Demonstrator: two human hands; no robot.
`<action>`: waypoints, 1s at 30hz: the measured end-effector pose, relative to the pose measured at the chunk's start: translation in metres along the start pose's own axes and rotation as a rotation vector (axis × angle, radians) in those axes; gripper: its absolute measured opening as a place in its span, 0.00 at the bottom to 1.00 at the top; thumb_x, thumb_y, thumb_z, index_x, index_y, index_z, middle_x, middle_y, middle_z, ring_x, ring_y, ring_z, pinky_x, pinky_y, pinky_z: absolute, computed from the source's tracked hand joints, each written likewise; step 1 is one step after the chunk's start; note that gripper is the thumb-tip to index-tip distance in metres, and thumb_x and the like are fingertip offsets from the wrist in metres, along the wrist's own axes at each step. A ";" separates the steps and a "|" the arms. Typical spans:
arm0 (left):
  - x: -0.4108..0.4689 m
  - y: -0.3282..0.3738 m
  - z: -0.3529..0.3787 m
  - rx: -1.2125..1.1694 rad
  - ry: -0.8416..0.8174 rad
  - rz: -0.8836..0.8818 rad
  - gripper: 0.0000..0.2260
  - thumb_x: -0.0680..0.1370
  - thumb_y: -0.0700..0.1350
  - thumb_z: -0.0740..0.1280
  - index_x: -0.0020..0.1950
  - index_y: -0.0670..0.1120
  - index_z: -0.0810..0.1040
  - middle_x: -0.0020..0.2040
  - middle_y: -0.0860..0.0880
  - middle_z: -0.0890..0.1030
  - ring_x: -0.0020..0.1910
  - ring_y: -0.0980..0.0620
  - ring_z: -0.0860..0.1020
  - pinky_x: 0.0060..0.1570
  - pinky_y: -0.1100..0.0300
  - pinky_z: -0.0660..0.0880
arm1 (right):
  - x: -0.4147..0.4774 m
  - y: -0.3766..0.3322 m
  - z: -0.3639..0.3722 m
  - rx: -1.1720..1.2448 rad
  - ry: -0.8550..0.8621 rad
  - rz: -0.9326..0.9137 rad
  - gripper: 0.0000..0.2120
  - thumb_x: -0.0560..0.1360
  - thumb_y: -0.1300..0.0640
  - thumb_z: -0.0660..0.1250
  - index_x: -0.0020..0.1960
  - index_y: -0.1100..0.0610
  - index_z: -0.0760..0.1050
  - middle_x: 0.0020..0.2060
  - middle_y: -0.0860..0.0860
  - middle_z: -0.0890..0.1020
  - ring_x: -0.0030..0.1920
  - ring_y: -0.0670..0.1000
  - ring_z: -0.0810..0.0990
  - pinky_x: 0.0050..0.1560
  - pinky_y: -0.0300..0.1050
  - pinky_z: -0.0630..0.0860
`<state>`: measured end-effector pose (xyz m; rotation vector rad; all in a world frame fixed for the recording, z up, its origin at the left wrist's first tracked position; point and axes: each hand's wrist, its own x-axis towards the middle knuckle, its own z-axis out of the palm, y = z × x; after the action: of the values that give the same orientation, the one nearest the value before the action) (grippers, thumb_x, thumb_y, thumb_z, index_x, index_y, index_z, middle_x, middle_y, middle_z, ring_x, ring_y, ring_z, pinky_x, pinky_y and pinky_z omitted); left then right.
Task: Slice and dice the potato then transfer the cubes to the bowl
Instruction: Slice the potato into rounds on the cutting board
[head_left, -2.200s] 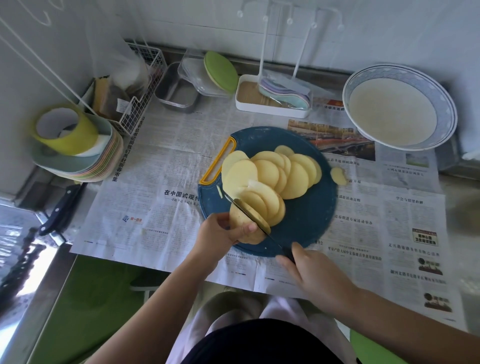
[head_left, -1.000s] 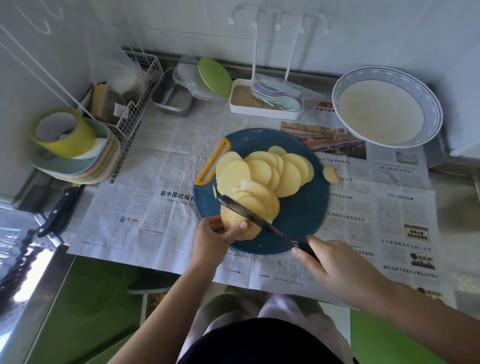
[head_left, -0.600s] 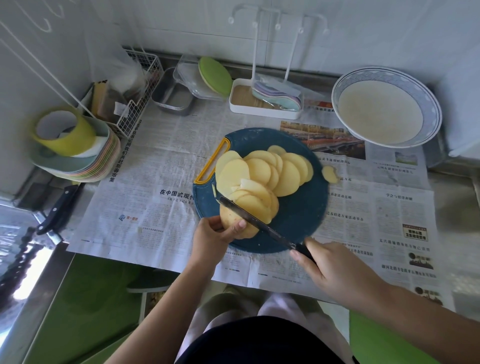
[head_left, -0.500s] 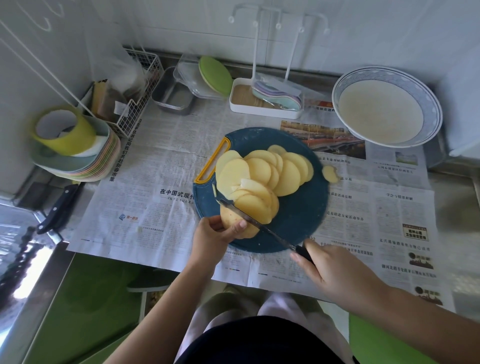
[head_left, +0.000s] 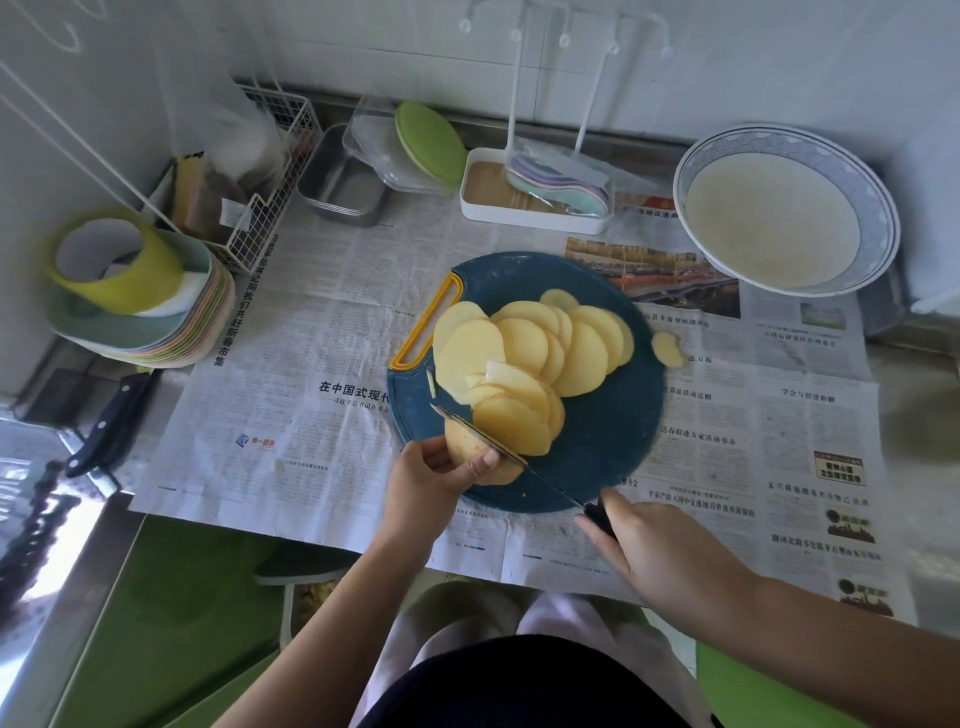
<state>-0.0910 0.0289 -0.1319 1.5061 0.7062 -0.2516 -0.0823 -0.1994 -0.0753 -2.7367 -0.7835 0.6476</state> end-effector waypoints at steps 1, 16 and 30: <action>0.001 0.000 -0.001 0.005 -0.004 -0.005 0.43 0.53 0.63 0.80 0.58 0.38 0.77 0.49 0.47 0.85 0.48 0.52 0.83 0.49 0.57 0.80 | 0.002 -0.001 -0.002 0.003 -0.023 0.010 0.21 0.77 0.38 0.41 0.47 0.53 0.62 0.33 0.48 0.74 0.33 0.51 0.74 0.36 0.45 0.69; -0.003 0.007 0.000 0.014 0.011 -0.022 0.33 0.57 0.56 0.78 0.57 0.41 0.76 0.48 0.49 0.84 0.45 0.57 0.83 0.42 0.67 0.78 | 0.021 -0.017 0.003 0.049 -0.081 0.055 0.15 0.82 0.43 0.48 0.48 0.54 0.62 0.34 0.49 0.72 0.39 0.55 0.79 0.36 0.45 0.66; -0.004 0.009 0.001 0.045 0.024 -0.019 0.36 0.56 0.58 0.78 0.58 0.44 0.73 0.51 0.51 0.82 0.49 0.58 0.81 0.47 0.64 0.78 | 0.060 -0.022 0.017 -0.029 -0.144 0.029 0.14 0.83 0.46 0.50 0.48 0.56 0.64 0.41 0.55 0.80 0.42 0.58 0.80 0.29 0.47 0.61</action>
<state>-0.0888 0.0280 -0.1227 1.5478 0.7384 -0.2658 -0.0542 -0.1465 -0.1039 -2.7563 -0.7911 0.8536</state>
